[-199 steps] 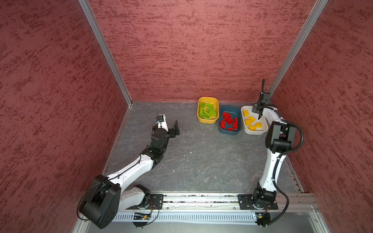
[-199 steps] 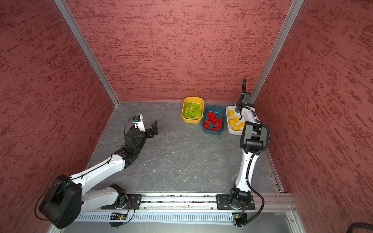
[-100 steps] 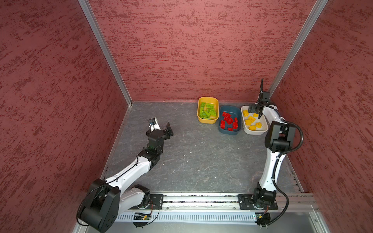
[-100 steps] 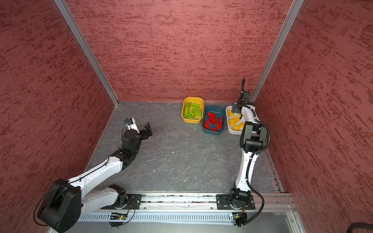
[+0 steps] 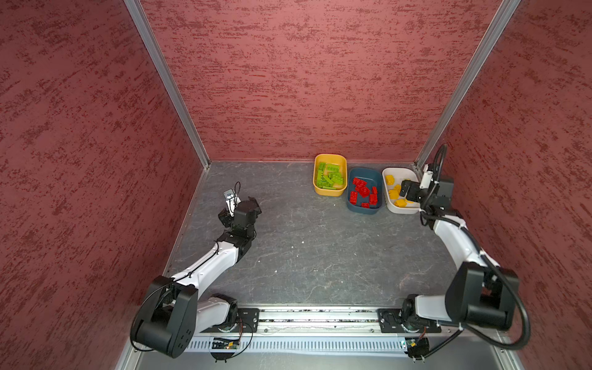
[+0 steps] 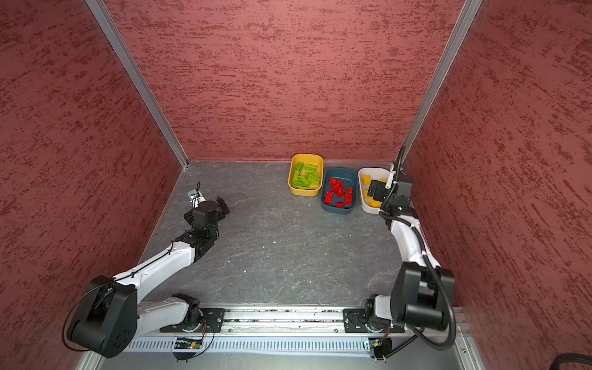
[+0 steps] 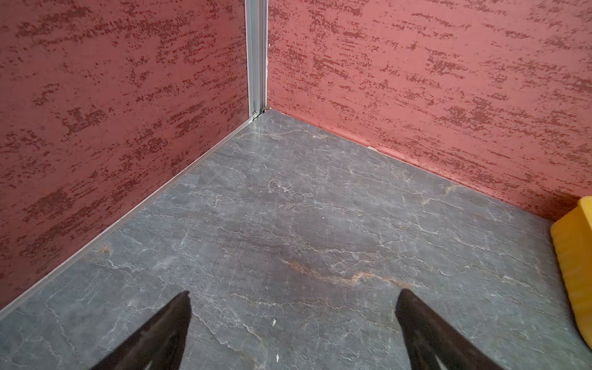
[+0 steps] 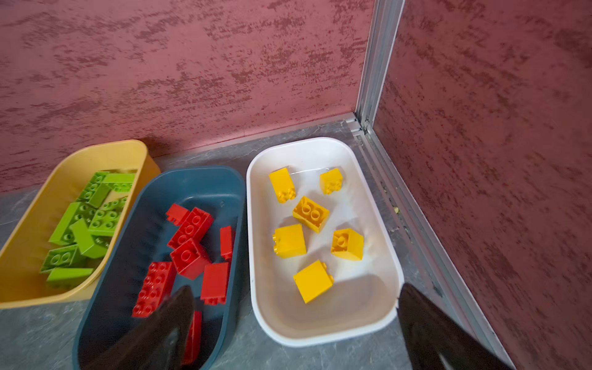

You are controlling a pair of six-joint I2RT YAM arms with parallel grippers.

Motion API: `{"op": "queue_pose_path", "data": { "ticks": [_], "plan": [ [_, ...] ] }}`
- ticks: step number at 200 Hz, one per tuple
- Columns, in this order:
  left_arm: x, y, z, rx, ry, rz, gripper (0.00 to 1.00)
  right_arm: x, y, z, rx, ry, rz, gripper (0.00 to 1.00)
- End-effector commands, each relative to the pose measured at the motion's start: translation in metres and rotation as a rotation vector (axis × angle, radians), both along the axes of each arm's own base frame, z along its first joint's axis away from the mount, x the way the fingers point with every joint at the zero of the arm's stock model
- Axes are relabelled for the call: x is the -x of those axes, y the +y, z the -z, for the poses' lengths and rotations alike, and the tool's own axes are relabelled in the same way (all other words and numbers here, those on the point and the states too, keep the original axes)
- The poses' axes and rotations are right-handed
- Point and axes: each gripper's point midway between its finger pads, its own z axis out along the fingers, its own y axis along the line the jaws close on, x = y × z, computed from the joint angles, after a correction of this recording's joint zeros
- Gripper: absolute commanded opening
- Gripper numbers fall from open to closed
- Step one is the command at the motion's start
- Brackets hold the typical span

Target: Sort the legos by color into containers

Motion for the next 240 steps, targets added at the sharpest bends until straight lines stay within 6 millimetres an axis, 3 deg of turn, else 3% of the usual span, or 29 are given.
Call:
{"op": "queue_pose_path", "data": {
  "ticks": [1, 22, 42, 57, 72, 85, 114, 134, 160, 209, 231, 240],
  "plan": [
    [0.0, 0.013, 0.001, -0.053, 0.044, -0.054, 1.0, 0.02, 0.007, -0.025, 0.001, -0.206, -0.003, 0.99],
    [0.001, 0.023, 0.009, -0.066, 0.091, -0.096, 0.99, 0.055, -0.003, -0.003, 0.019, -0.248, 0.1, 0.99],
    [-0.003, 0.034, 0.013, -0.056, 0.118, -0.113, 0.99, 0.081, -0.018, 0.039, 0.06, -0.257, 0.206, 0.99],
    [-0.006, 0.041, 0.015, -0.073, 0.141, -0.12, 0.99, 0.089, -0.02, 0.063, 0.064, -0.242, 0.227, 0.99],
    [-0.009, 0.046, 0.018, -0.081, 0.167, -0.112, 0.99, 0.085, -0.015, 0.081, 0.066, -0.193, 0.188, 0.99],
    [-0.011, 0.049, 0.023, -0.083, 0.178, -0.098, 0.99, 0.074, -0.011, 0.081, 0.06, -0.179, 0.15, 0.99],
    [-0.013, 0.053, 0.042, -0.041, 0.195, -0.061, 0.99, 0.055, 0.006, 0.063, 0.065, -0.323, 0.035, 0.99],
    [-0.021, 0.047, 0.045, -0.016, 0.125, 0.006, 0.99, 0.039, 0.016, 0.07, 0.064, -0.264, -0.051, 0.99],
    [-0.026, 0.048, 0.053, -0.002, 0.12, 0.029, 0.99, 0.047, 0.036, 0.066, 0.085, -0.301, -0.164, 0.99],
    [-0.031, 0.05, 0.059, -0.05, 0.138, 0.034, 0.99, 0.053, 0.047, 0.051, 0.004, -0.414, -0.192, 0.99],
    [-0.041, 0.046, 0.041, -0.114, 0.023, 0.091, 0.99, 0.045, 0.045, 0.065, -0.007, -0.39, -0.172, 0.99],
    [-0.04, 0.043, 0.049, -0.088, 0.019, 0.135, 1.0, 0.043, 0.049, 0.072, 0.006, -0.388, -0.182, 0.99]
  ]
}}
